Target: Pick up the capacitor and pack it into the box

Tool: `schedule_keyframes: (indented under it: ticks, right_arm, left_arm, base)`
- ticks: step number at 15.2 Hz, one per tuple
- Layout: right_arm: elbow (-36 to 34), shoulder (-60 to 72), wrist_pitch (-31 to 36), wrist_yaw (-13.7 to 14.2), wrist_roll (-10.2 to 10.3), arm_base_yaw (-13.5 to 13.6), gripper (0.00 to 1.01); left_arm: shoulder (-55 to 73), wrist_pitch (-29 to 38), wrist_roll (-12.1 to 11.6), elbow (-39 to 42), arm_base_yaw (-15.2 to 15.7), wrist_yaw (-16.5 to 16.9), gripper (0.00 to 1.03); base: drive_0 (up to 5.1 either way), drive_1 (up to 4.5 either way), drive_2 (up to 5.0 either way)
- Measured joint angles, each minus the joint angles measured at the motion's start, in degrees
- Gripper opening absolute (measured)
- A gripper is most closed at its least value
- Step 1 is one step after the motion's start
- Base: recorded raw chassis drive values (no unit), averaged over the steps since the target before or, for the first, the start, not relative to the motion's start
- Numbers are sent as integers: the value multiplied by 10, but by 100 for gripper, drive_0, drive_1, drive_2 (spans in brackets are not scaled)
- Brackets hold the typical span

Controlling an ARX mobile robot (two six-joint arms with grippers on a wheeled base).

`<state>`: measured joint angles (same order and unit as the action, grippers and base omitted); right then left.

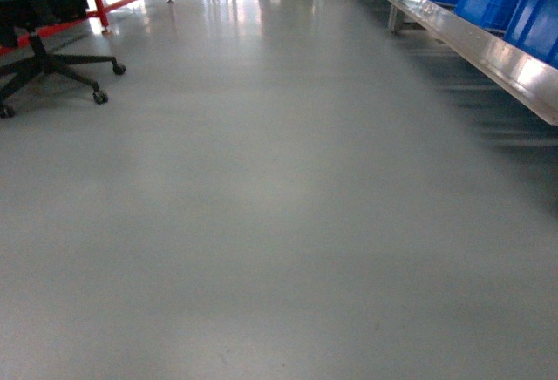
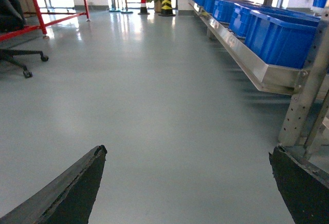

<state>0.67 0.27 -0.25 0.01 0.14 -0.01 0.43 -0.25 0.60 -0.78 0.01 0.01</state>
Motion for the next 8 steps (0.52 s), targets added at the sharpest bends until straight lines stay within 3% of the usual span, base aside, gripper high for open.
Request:
schedule_keyframes:
  ticks: [8]
  right_arm:
    - [0, 0, -1, 0, 0, 0, 98]
  left_arm:
    - [0, -1, 0, 0, 0, 0, 43]
  base:
    - [-498, 247, 247]
